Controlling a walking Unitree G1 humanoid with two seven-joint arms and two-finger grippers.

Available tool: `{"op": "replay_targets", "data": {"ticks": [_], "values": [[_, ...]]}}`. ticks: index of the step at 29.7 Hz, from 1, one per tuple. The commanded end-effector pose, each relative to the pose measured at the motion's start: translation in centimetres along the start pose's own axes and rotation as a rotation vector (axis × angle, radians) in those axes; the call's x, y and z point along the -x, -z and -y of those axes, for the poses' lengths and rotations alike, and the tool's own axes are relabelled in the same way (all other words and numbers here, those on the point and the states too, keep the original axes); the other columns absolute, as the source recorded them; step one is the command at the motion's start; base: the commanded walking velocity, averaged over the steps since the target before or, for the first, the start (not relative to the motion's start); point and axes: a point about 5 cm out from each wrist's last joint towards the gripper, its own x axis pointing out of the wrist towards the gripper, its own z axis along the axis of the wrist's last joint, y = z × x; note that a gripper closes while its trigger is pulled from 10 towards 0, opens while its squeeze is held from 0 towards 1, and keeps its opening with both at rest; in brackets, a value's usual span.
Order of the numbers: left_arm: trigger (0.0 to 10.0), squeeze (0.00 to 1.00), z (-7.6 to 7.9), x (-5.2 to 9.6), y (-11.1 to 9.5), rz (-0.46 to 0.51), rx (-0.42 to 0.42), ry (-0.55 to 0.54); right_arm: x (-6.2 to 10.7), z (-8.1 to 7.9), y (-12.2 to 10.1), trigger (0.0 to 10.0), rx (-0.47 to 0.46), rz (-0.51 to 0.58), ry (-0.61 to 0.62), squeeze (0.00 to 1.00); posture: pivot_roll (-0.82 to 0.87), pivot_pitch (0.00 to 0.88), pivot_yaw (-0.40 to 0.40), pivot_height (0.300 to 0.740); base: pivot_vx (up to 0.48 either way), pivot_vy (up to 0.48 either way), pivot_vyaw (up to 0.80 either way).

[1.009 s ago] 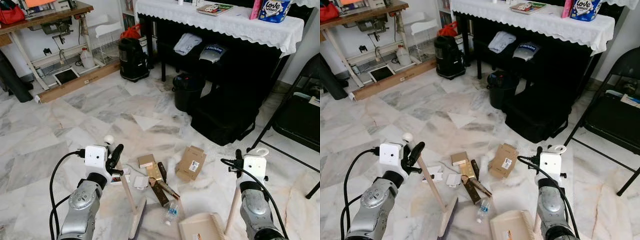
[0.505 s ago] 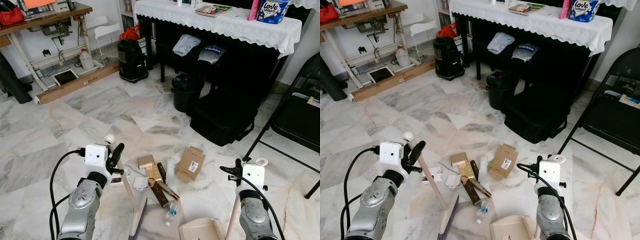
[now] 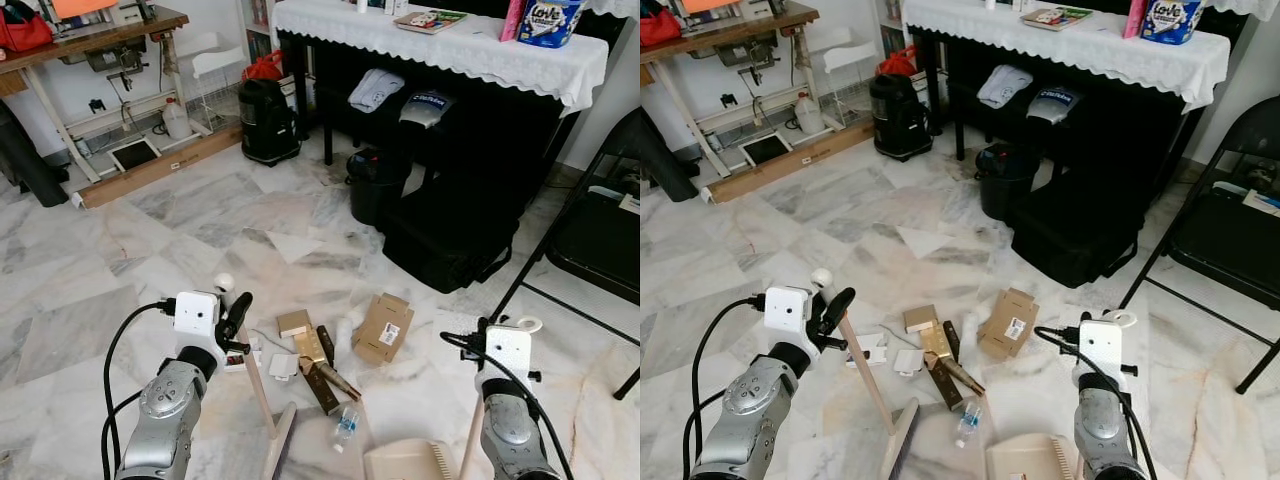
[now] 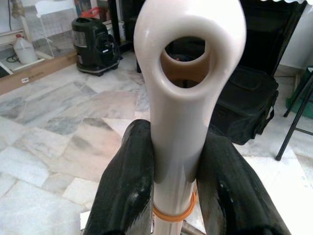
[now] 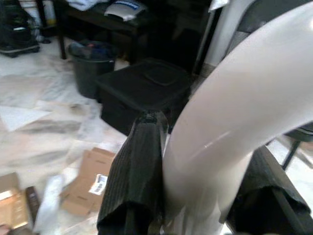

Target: Sweep floor

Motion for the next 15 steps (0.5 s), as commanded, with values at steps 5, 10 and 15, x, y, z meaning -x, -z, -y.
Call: {"op": "replay_targets", "data": {"ticks": [5, 10, 15], "values": [[10.0, 0.0, -0.2, 0.1, -0.3, 0.014, 0.003, -0.001, -1.1, 1.8, -1.3, 10.0, 0.102, 0.071, 0.1, 0.0, 0.16, 0.0, 0.052, 0.74, 0.0, 0.0, 0.0], [10.0, 0.0, -0.2, 0.0, -0.4, 0.017, 0.003, -0.002, -1.3, 2.0, -1.5, 10.0, 0.084, 0.073, 0.132, 0.0, 0.16, 0.0, 0.052, 0.74, 0.0, 0.0, 0.0], [10.0, 0.0, -0.3, -0.1, -0.7, 0.031, 0.002, -0.004, -1.6, 2.1, -2.1, 10.0, 0.082, 0.099, 0.146, 0.0, 0.16, 0.0, 0.053, 0.74, 0.0, 0.0, 0.0]]}}
